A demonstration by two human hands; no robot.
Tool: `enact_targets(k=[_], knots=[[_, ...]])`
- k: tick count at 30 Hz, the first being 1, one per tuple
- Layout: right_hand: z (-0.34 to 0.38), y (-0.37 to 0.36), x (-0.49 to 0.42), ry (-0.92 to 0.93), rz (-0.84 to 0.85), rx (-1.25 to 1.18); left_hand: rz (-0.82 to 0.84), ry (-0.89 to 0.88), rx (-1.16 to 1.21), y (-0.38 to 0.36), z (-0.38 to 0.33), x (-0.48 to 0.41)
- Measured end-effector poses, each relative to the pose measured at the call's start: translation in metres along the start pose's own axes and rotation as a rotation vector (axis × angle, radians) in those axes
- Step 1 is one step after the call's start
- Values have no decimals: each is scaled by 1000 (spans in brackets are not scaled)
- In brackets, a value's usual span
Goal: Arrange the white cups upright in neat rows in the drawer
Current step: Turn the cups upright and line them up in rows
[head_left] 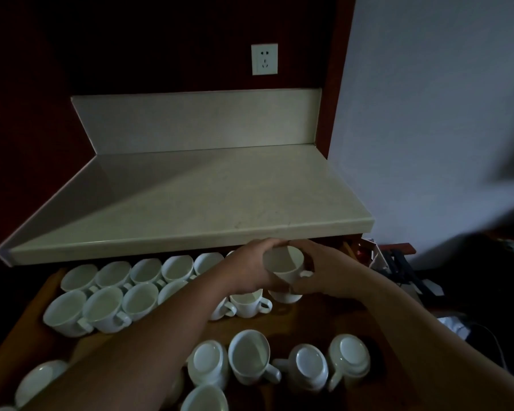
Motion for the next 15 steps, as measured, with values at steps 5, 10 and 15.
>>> enact_targets(k=[5, 10, 15], knots=[[6, -10, 3, -29, 18, 36, 66, -30, -174, -11, 3, -3], [-42, -33, -9, -212, -99, 20, -69, 41, -322, 4, 41, 3], [-82, -70, -20, -320, -107, 72, -78, 72, -490, -10, 85, 29]])
Point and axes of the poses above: each hand's wrist, its own x-axis away from the middle knuckle, its own y-axis out of the back of the hand, z = x × y, the point moved 8 cm from there along -x, towards the middle knuckle, and after that the axes turned 9 degrees about x, right-handed, at the moved point
